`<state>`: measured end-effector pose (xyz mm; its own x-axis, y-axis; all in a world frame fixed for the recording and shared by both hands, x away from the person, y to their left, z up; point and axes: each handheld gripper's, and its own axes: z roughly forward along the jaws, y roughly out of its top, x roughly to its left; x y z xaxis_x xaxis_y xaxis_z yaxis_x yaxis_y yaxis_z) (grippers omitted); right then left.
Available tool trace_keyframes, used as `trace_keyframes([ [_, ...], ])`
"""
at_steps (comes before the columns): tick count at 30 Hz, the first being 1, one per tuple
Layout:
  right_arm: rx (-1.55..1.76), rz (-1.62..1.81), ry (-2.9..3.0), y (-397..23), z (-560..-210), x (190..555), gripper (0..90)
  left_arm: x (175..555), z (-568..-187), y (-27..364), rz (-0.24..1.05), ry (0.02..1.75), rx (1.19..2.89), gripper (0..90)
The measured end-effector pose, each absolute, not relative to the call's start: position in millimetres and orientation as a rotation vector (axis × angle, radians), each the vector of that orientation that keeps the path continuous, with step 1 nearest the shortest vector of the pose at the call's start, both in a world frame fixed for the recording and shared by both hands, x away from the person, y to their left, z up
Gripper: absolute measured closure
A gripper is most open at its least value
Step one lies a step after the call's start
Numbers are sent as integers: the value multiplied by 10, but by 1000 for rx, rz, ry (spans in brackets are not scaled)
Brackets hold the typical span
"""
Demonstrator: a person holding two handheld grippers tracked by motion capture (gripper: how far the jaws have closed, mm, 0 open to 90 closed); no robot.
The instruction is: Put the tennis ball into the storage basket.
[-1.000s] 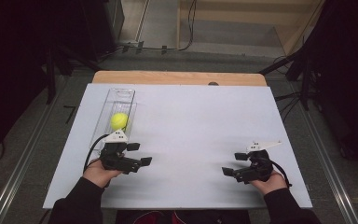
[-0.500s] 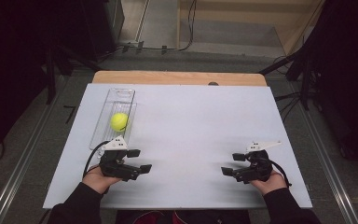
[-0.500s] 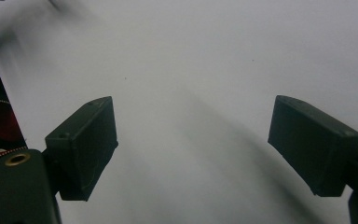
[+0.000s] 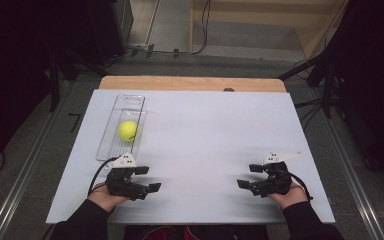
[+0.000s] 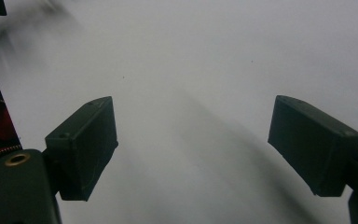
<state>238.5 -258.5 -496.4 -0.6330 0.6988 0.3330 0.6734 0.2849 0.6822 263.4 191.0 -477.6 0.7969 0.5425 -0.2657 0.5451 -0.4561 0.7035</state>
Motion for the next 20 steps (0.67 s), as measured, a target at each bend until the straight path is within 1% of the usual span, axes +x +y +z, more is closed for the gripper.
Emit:
trace_keyframes([
  [6, 1320, 1303, 2490, -2582, -4970, 2378, 136, 2603, -4810, 1988, 12, 810, 2146, 207],
  [20, 1314, 1304, 2487, -2589, -4975, 2381, 135, 2607, -4822, 2011, 11, 823, 2146, 207],
])
